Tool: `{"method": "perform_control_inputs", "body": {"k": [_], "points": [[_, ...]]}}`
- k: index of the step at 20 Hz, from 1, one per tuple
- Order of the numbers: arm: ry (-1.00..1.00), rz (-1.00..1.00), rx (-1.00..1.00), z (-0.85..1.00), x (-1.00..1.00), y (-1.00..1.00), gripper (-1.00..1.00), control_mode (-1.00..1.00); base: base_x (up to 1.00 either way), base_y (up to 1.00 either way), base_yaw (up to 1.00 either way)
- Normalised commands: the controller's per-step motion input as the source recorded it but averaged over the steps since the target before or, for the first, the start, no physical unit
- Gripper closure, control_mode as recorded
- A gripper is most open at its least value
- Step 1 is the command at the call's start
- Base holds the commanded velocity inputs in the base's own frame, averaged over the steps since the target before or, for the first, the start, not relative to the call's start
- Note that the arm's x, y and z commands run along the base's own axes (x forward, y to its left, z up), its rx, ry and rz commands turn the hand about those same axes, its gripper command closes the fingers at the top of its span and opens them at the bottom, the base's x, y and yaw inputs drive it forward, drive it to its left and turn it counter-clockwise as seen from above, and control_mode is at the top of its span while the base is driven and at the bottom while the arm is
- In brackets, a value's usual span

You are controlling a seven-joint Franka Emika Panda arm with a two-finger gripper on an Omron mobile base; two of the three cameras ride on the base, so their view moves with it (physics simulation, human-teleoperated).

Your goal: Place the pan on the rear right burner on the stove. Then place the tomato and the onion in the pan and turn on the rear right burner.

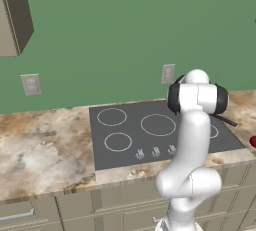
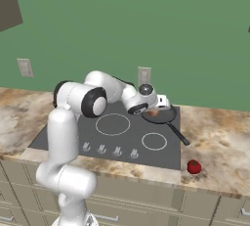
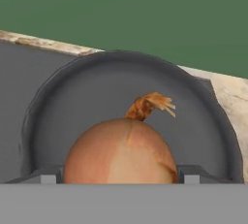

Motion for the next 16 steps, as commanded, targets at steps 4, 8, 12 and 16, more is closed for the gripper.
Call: {"method": "perform_control_inputs", "body": {"k": [4, 8, 12, 16], "points": [[0.0, 0.0, 0.0, -0.12, 0.04, 0.0, 1.0, -1.0, 0.0, 0.0, 0.0], [0.02, 0.0, 0.0, -0.02, 0.0, 0.0, 1.0, -1.0, 0.0, 0.0, 0.0], [0.0, 0.0, 0.0, 0.0, 0.0, 0.0, -1.0, -1.0, 0.0, 0.0, 0.0], [0.0, 0.0, 0.0, 0.0, 0.0, 0.0, -1.0, -1.0, 0.0, 0.0, 0.0]]}}
